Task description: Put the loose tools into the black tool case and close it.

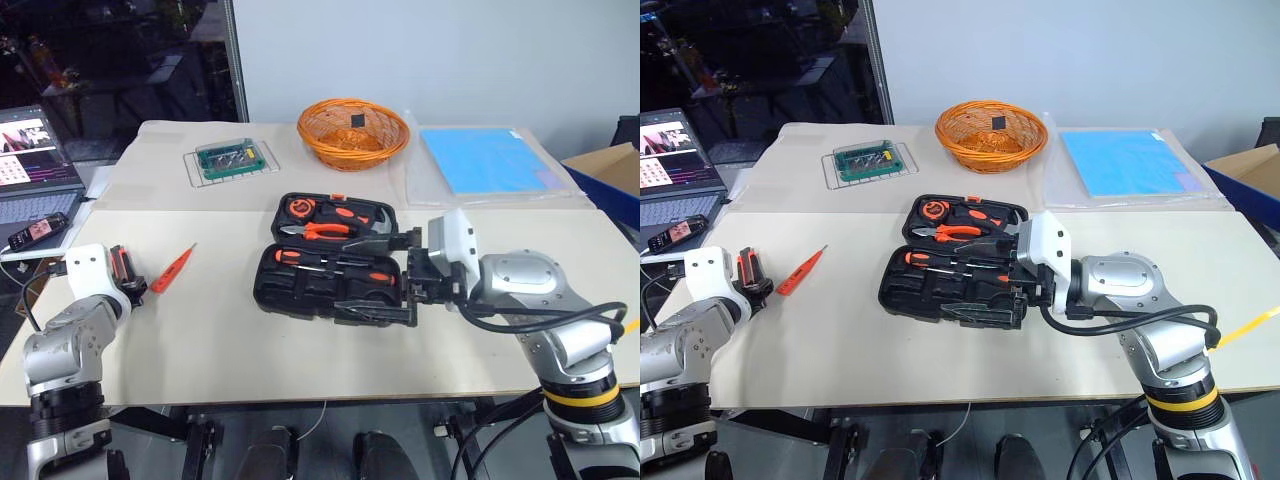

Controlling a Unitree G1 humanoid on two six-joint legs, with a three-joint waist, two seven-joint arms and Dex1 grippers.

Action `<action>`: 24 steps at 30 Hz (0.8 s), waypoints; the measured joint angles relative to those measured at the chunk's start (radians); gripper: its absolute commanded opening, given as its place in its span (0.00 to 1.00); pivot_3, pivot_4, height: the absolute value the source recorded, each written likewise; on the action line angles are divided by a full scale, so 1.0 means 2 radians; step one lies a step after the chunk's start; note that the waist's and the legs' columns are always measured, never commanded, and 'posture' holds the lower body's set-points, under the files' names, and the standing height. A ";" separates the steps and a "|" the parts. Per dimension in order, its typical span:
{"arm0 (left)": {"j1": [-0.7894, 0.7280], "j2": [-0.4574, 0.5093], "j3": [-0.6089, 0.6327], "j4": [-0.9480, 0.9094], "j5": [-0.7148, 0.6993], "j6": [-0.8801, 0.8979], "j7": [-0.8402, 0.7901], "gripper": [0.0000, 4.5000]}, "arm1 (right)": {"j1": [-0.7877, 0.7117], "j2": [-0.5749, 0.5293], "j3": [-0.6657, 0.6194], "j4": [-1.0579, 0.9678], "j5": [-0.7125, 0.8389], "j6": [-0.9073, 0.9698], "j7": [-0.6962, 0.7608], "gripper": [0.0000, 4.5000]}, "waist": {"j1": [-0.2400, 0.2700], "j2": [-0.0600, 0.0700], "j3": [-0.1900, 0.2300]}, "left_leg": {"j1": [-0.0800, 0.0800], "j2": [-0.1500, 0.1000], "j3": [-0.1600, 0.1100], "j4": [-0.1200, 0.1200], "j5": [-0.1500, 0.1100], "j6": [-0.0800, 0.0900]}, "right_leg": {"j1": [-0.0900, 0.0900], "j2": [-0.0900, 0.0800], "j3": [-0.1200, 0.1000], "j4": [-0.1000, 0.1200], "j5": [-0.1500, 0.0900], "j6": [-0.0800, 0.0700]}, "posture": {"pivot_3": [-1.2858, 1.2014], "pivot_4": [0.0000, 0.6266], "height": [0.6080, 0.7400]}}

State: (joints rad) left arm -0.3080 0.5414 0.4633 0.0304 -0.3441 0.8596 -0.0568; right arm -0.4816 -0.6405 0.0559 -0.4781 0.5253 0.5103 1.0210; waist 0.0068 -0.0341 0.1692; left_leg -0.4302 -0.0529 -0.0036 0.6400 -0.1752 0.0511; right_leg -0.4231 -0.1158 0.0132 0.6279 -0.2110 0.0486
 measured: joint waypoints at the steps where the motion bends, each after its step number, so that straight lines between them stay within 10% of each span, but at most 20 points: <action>1: 0.004 -0.003 0.002 0.000 -0.002 -0.009 -0.005 0.40 | 0.000 0.000 0.000 0.000 0.000 0.000 0.000 1.00 | 0.000 0.000 0.000 | 0.000 0.000 0.000 0.000 0.000 0.000 | 0.000 0.000 0.000 0.000 0.000 0.000 | 0.52 0.24 1.00; 6: 0.010 0.016 0.008 -0.012 -0.030 -0.064 -0.092 0.40 | 0.020 -0.003 -0.014 -0.007 0.003 -0.008 -0.005 1.00 | 0.003 -0.003 0.001 | -0.002 0.000 -0.001 0.000 0.000 0.000 | -0.001 0.000 -0.001 -0.001 0.000 0.000 | 0.52 0.24 1.00; 12: -0.074 0.165 -0.139 -0.107 -0.097 -0.104 -0.429 0.40 | 0.118 -0.033 -0.082 -0.062 0.004 -0.012 -0.039 1.00 | 0.015 -0.001 0.001 | -0.005 0.000 0.001 0.000 -0.001 0.001 | -0.001 -0.004 -0.004 -0.007 0.000 -0.001 | 0.52 0.24 1.00; 18: -0.214 0.114 -0.339 0.024 -0.012 -0.213 -0.608 0.40 | 0.265 -0.057 -0.205 -0.137 0.005 0.012 -0.074 1.00 | 0.017 0.002 0.000 | -0.006 0.000 0.003 0.000 -0.001 0.004 | 0.000 0.001 -0.004 -0.007 0.002 0.002 | 0.52 0.24 1.00; 24: -0.305 0.032 -0.409 0.216 0.075 -0.358 -0.685 0.40 | 0.366 -0.053 -0.306 -0.210 0.028 0.034 -0.101 1.00 | 0.008 0.002 0.000 | -0.007 0.002 0.004 0.002 0.001 0.008 | 0.000 0.001 -0.003 -0.008 0.002 0.002 | 0.52 0.24 1.00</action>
State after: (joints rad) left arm -0.9172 0.6047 -0.3547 0.4620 -0.1937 0.1429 -1.4259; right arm 0.2499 -0.7461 -0.5568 -0.8978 0.5809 0.5775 0.8192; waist 0.0236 -0.0303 0.1684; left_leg -0.4442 -0.0489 0.0049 0.6430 -0.1724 0.0669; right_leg -0.4225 -0.1135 0.0073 0.6125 -0.2066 0.0517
